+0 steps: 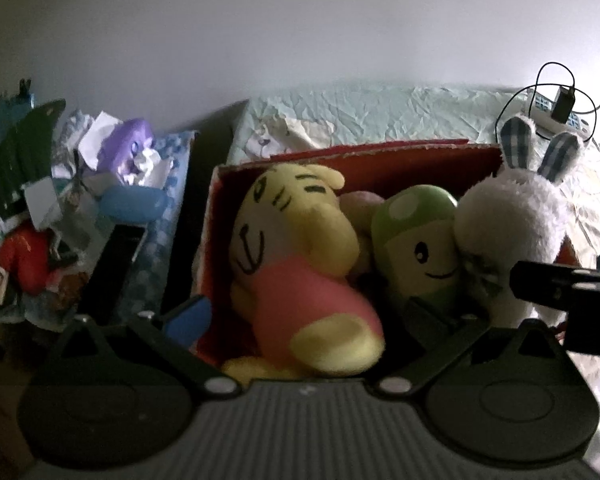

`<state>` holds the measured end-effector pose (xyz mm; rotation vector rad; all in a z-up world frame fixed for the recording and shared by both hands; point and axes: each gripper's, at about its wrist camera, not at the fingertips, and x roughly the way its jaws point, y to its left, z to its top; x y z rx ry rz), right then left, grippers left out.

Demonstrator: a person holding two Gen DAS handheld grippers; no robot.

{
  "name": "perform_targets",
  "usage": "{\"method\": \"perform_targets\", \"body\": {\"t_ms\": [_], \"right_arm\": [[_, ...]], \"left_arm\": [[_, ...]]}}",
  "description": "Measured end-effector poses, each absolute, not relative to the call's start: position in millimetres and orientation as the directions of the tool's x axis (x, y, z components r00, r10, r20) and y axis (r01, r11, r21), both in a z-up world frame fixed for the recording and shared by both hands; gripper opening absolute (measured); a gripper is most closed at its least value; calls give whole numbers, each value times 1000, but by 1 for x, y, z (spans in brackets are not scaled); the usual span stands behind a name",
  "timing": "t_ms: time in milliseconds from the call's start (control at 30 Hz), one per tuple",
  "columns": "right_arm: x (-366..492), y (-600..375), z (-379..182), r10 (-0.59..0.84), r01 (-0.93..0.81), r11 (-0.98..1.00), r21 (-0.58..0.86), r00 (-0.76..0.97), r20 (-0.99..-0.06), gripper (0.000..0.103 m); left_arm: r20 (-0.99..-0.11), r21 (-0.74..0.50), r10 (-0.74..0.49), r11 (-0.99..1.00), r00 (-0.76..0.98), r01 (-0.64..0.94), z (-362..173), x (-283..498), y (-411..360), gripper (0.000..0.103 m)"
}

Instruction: Organize objects

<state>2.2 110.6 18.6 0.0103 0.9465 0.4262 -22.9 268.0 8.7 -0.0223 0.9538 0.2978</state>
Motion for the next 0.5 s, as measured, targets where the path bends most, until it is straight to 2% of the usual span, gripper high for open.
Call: {"method": "perform_targets", "body": {"t_ms": [500], "right_arm": [[4, 113, 19, 350, -345, 921, 182, 523, -777, 95]], "left_arm": [[-777, 94, 260, 948, 573, -304, 15, -28, 277, 101]]}}
